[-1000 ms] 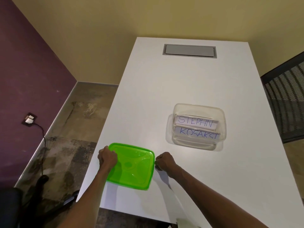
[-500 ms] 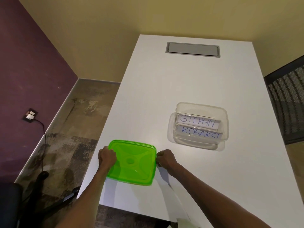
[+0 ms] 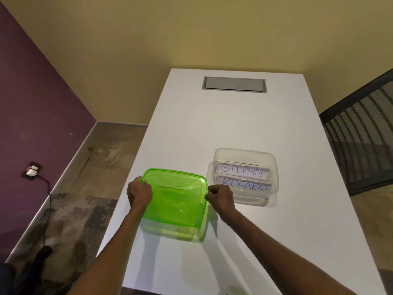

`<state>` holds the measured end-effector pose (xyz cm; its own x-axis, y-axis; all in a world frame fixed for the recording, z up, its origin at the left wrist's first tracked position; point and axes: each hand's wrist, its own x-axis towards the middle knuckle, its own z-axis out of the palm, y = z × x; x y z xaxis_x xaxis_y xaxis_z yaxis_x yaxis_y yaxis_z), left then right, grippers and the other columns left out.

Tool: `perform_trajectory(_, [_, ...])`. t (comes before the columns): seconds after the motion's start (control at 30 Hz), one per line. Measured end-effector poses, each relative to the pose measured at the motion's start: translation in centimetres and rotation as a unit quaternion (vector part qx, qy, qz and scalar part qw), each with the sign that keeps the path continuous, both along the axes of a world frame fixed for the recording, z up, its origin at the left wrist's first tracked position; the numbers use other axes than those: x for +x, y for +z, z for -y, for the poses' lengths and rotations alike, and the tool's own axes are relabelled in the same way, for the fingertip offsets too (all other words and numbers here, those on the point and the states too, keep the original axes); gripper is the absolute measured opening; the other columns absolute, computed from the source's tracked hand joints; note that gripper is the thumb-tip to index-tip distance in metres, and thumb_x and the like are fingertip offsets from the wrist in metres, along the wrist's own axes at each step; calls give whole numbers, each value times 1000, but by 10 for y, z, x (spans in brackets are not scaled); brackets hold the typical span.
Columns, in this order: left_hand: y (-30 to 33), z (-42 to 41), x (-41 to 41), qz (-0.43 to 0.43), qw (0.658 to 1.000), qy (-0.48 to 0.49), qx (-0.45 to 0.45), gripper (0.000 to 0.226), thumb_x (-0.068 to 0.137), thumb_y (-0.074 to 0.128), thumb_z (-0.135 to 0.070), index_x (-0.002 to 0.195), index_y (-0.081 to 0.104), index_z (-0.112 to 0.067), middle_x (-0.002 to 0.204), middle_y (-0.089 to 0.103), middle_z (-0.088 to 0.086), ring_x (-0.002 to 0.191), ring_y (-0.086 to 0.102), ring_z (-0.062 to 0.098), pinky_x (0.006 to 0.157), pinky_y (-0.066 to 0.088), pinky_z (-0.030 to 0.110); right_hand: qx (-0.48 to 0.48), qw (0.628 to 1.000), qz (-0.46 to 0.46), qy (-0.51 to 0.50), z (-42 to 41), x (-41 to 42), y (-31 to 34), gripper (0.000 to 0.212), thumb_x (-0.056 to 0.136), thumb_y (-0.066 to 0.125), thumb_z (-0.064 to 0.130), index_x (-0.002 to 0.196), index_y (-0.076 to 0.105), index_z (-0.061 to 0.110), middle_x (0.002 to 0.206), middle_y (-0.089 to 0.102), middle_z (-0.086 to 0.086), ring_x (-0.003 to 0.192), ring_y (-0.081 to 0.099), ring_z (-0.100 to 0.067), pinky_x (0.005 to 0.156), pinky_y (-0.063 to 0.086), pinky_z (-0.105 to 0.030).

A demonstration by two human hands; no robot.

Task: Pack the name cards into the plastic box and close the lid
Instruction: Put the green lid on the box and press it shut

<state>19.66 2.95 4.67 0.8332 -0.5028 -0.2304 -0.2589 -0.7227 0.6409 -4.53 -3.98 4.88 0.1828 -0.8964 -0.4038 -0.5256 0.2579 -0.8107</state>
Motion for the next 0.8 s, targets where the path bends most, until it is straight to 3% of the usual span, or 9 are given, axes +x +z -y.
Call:
perform_trajectory(0.1, [16, 16, -14, 34, 999, -9, -22, 29, 86, 57, -4, 112, 63, 5, 114, 65, 27, 106, 60, 39, 89, 47, 36, -22, 1000, 11, -19, 17, -17, 13, 28, 72, 70, 3, 98, 77, 9, 87, 77, -8, 84, 70, -19, 83, 56, -34])
perform_trajectory(0.23, [31, 34, -31, 11, 997, -24, -70, 42, 78, 70, -2, 120, 64, -4, 118, 67, 18, 110, 62, 31, 97, 46, 37, -42, 998, 26, -41, 44, -45, 29, 23, 71, 67, 0, 86, 79, 13, 66, 71, -4, 57, 56, -11, 67, 51, -32])
perform_trajectory(0.43, [57, 66, -63, -51, 988, -36, -142, 41, 74, 77, -5, 114, 68, -7, 109, 71, 12, 102, 65, 25, 89, 44, 28, -65, 993, 37, -91, 84, -90, 47, 24, 73, 69, 0, 92, 78, 11, 81, 76, -5, 69, 65, -14, 76, 55, -33])
perform_trajectory(0.53, [71, 84, -78, -61, 983, -65, -158, 31, 79, 74, -10, 109, 71, -10, 102, 72, 9, 93, 65, 23, 87, 48, 32, -74, 991, 51, -101, 103, -108, 56, 23, 76, 69, 0, 95, 77, 9, 86, 75, -9, 69, 61, -15, 78, 55, -35])
perform_trajectory(0.7, [91, 115, -103, -122, 969, -79, -201, 27, 79, 76, -17, 106, 71, -13, 93, 74, 5, 82, 65, 13, 78, 49, 27, -72, 984, 90, -133, 132, -138, 71, 23, 78, 68, -4, 97, 75, 5, 84, 73, -10, 65, 59, -14, 71, 52, -31])
perform_trajectory(0.8, [103, 129, -118, -112, 961, -80, -240, 24, 80, 76, -18, 104, 72, -16, 89, 72, 0, 83, 66, 11, 74, 47, 22, -60, 983, 113, -133, 143, -154, 75, 22, 77, 68, -3, 95, 76, 6, 81, 73, -9, 63, 59, -14, 67, 54, -31])
